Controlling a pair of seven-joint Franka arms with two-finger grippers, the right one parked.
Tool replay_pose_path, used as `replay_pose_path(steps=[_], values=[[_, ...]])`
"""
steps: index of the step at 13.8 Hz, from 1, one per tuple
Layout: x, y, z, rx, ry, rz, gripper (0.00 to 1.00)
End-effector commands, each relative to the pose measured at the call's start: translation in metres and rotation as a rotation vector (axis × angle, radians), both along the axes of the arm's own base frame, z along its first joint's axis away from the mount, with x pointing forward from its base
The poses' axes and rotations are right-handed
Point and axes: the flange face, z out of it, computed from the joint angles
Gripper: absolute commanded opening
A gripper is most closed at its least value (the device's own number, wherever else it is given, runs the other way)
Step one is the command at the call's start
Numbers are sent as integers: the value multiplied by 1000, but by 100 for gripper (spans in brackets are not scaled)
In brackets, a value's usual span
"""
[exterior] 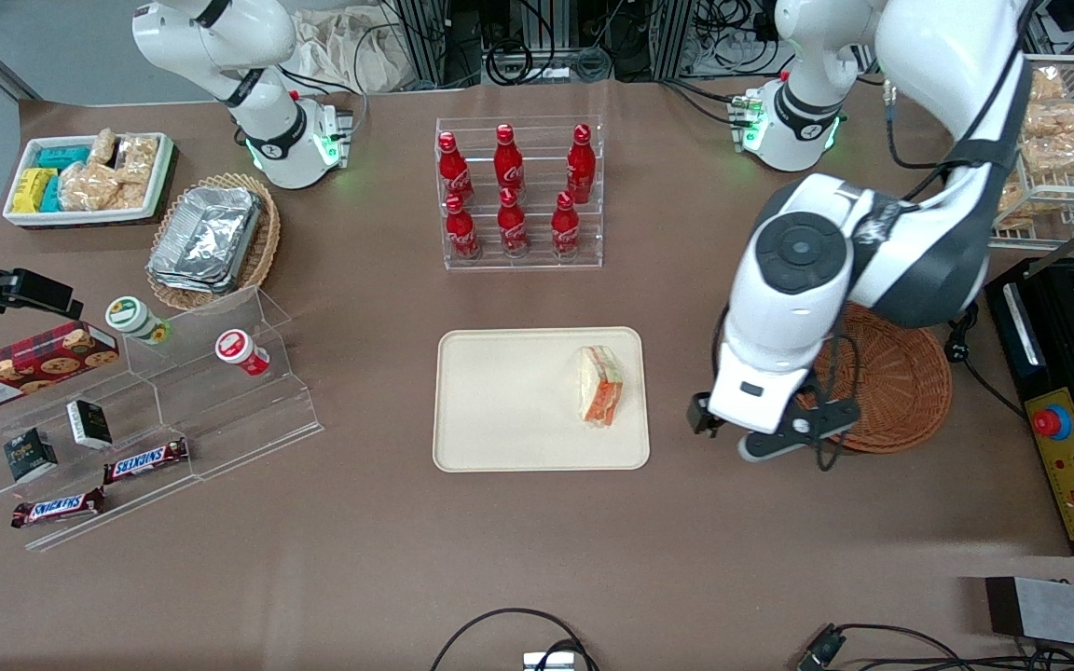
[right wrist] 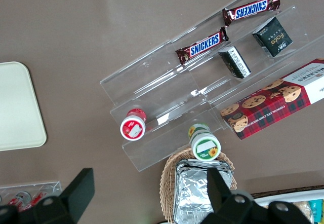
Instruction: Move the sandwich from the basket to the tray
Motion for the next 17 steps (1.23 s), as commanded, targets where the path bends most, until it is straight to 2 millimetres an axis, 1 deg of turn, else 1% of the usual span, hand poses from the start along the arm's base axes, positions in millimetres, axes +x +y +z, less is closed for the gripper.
replay_pose_path(steps=[1,2,3,5,6,8,10,11,13,14,15,17], values=[[-2,37,29,-21,32,-43,100],[-4,48,39,-31,47,-90,100],[-2,76,52,-36,53,-109,100],[-8,123,74,-81,66,-153,100],[-12,141,84,-89,69,-189,100],[-20,169,98,-78,89,-254,100],[-35,186,106,-61,95,-307,100],[-44,190,108,-50,95,-327,100],[-56,210,120,-32,85,-344,100],[-62,221,129,-23,77,-370,100],[-68,227,137,-16,72,-397,100],[-82,235,158,-11,67,-404,100]])
